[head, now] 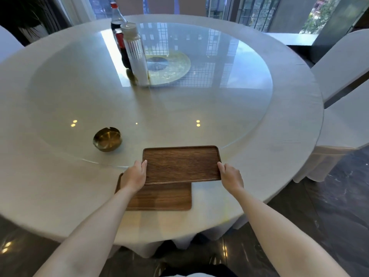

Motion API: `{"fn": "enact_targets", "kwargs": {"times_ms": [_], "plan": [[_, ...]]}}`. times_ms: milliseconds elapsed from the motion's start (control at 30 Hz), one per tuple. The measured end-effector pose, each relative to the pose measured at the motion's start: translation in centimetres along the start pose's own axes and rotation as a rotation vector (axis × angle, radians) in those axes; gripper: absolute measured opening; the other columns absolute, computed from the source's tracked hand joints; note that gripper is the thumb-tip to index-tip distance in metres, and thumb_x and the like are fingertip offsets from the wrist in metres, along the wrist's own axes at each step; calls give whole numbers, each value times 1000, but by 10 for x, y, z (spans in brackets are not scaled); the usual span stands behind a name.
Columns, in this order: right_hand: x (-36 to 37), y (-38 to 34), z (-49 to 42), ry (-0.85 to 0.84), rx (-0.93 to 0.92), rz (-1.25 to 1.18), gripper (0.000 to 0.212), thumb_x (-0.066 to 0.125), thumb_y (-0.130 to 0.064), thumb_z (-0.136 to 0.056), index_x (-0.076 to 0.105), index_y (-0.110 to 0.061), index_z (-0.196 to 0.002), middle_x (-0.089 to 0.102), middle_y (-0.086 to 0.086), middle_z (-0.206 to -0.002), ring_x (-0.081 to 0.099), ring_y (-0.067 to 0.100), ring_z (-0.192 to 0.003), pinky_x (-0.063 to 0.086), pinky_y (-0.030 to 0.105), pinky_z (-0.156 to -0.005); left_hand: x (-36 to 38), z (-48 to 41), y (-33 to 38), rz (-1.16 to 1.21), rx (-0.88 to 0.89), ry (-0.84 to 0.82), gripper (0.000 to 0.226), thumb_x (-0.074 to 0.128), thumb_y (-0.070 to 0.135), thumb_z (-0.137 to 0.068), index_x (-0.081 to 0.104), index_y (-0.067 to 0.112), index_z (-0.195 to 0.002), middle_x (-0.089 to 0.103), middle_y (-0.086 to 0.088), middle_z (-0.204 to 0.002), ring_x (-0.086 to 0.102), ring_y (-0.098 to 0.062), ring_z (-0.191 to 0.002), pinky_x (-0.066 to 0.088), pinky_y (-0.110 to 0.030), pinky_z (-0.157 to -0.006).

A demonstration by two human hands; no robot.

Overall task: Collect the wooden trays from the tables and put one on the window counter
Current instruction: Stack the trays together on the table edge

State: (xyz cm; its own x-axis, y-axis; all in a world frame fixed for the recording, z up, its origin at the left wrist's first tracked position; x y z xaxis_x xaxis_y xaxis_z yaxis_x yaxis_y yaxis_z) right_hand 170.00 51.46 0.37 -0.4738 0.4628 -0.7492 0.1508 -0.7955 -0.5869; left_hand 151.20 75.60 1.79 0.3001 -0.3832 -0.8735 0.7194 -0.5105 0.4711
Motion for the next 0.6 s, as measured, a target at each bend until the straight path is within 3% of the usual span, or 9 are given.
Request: {"fn": "enact_targets", "kwargs": {"times_ms": [233, 367, 600], "plan": [[55, -29, 38, -68, -41, 106, 44, 25, -39, -99, 36, -21, -60, 64, 18, -89, 59, 35, -86, 37, 34, -66, -17, 0, -70, -93, 2, -48, 43, 23, 33, -99, 54, 3, -103, 65, -24, -104, 59, -41, -95, 39, -37, -70], [73, -28, 56, -110, -31, 166, 41, 23, -39, -99, 39, -20, -67, 54, 4, -74, 53, 25, -72, 38, 32, -62, -12, 3, -91, -115, 11, -94, 41, 23, 32, -99, 52, 3, -106, 64, -26, -106, 58, -42, -98, 36, -37, -69], [89, -25, 72, -129, -53, 314, 38, 23, -37, -100, 43, -15, -76, 53, 4, -79, 49, 22, -71, 37, 31, -61, -2, 6, -112, -147, -44, -166, 43, 23, 34, -99, 52, 2, -100, 63, -27, -109, 58, -42, -101, 42, -39, -75]]}}
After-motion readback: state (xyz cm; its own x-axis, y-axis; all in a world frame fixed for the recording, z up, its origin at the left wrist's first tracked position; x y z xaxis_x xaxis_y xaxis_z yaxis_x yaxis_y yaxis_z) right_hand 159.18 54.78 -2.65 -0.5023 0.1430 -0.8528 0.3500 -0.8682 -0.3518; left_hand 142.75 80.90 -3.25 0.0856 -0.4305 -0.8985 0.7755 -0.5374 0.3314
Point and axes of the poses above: each hand's wrist, its own z-axis away from the middle knuckle, its own x-axis out of the palm, y = z × x, the point moved 3 cm from there along -z, towards the middle knuckle
